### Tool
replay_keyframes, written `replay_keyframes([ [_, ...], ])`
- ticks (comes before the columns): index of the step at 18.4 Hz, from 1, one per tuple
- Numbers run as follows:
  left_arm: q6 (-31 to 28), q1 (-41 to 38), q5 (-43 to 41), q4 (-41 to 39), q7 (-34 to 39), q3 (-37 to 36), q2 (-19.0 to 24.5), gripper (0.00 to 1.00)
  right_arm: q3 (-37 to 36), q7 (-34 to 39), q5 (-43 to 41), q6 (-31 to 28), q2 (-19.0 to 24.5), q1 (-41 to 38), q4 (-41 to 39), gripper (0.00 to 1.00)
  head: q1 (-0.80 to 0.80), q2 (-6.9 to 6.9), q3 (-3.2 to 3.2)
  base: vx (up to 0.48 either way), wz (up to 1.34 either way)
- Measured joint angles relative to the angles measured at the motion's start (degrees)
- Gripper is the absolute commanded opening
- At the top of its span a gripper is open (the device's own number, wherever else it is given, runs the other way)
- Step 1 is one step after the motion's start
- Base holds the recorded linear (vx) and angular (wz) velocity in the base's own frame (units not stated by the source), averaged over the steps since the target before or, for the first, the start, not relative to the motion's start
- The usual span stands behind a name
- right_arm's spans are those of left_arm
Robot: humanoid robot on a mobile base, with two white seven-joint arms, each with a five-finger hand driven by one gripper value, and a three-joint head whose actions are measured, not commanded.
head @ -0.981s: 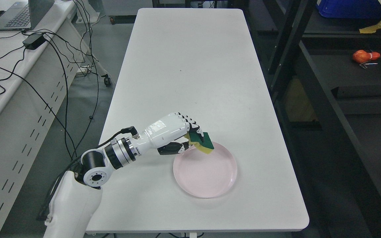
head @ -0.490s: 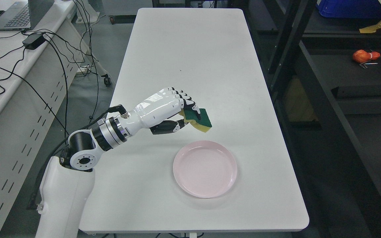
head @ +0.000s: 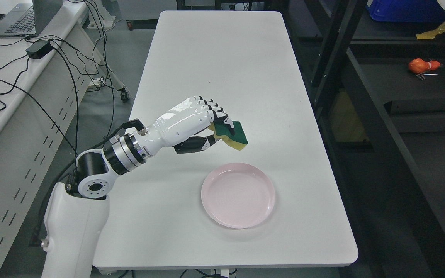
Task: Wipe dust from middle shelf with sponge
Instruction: 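Carry the sponge in the left hand while turning toward the shelving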
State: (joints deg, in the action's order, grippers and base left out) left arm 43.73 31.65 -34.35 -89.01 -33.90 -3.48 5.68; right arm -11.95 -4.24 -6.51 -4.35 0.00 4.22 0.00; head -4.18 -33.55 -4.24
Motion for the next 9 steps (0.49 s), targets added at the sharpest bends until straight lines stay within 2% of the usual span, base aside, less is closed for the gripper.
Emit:
replay_keyframes([
  [9, -0.44, -1.24, -0.3, -0.65, -0.03, -0.53, -1.55, 0.0, 0.0, 0.0, 0.0, 0.0, 0.0, -0.01, 0.0, 1.0, 0.0, 0.0, 0.0, -0.078, -0.2],
])
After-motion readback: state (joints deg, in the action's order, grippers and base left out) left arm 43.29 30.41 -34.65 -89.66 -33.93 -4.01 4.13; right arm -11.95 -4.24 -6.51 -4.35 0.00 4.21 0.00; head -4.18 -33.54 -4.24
